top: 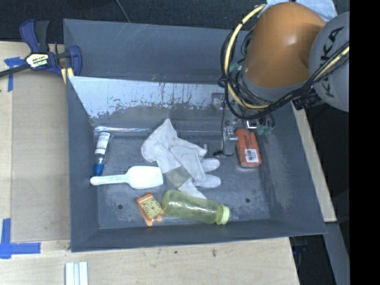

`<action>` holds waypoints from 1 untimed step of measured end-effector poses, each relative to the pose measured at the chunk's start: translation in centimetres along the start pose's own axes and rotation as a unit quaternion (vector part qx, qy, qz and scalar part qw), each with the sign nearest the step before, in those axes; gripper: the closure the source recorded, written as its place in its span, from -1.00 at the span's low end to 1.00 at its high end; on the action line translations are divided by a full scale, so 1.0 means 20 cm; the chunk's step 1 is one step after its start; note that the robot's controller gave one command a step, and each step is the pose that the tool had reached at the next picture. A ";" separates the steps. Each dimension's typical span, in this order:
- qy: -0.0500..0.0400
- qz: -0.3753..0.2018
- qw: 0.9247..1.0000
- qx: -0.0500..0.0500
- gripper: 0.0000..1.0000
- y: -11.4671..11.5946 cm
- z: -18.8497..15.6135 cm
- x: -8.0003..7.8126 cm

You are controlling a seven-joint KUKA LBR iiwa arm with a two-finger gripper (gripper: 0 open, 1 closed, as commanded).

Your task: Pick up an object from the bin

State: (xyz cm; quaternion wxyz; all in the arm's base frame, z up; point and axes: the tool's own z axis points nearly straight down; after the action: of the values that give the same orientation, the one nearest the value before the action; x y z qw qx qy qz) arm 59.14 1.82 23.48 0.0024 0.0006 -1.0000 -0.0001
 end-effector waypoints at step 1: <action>-0.004 0.000 1.000 0.000 -1.00 0.00 -0.03 -0.01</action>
Offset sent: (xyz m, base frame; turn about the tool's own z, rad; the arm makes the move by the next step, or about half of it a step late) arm -0.0089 0.0291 0.1450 -0.0833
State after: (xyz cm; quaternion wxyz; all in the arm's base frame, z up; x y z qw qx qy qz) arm 59.28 1.81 24.00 -0.0021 0.0003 -1.0000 -0.0002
